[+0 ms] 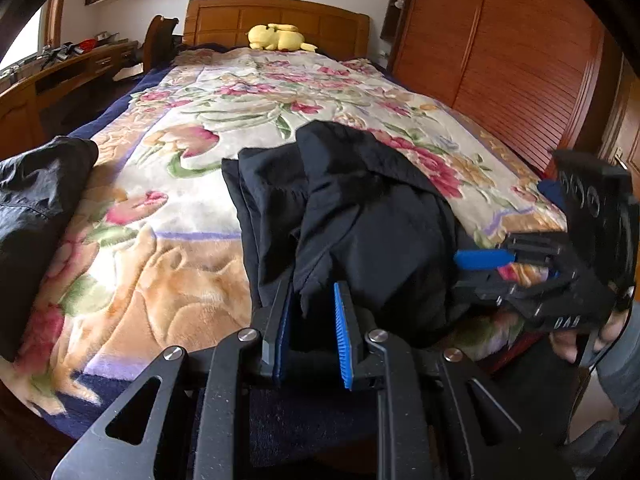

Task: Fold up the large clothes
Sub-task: 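Smooth the folded coat bundle with the open right tool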

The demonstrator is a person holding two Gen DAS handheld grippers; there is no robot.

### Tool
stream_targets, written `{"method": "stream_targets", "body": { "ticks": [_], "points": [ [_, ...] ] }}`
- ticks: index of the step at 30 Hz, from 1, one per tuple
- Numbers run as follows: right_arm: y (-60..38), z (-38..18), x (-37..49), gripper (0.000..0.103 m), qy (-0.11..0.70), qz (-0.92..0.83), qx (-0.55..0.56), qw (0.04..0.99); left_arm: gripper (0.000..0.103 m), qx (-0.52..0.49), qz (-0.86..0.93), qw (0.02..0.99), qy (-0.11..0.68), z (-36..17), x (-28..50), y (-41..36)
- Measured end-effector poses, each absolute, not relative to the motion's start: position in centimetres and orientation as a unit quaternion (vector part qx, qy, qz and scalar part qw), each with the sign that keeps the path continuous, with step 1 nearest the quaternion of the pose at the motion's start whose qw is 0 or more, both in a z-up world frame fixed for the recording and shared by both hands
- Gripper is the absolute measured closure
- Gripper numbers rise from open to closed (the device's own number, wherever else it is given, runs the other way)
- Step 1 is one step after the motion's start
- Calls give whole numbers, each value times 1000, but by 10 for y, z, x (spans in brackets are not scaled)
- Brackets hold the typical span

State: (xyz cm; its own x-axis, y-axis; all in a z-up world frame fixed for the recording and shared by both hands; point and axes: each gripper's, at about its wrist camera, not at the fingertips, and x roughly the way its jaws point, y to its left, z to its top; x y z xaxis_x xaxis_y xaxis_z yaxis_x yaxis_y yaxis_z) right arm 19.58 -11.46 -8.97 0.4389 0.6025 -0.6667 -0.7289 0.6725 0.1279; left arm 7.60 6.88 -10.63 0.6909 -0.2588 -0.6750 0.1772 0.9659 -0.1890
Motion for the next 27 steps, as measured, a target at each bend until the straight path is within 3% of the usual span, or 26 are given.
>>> {"method": "stream_targets", "body": {
  "ticks": [2, 4, 10, 18, 22, 27],
  "points": [
    [-117, -86, 197, 60, 356, 398, -87, 841, 94, -61, -134, 916, 372, -108, 73, 70],
    [-119, -82, 200, 60, 358, 397, -88, 841, 98, -60, -135, 920, 363, -106, 69, 71],
    [-120, -52, 217, 59, 330, 389, -103, 854, 99, -74, -112, 933, 333, -94, 53, 95],
    [-78, -36, 273, 59, 314, 386, -163, 852, 99, -76, -90, 927, 356, -120, 54, 107],
    [-55, -42, 311, 45, 334, 386, -193, 838, 99, -71, -92, 928, 355, -121, 56, 106],
    [-38, -43, 355, 36, 364, 383, -199, 825, 99, -70, -97, 927, 356, -125, 59, 107]
  ]
}}
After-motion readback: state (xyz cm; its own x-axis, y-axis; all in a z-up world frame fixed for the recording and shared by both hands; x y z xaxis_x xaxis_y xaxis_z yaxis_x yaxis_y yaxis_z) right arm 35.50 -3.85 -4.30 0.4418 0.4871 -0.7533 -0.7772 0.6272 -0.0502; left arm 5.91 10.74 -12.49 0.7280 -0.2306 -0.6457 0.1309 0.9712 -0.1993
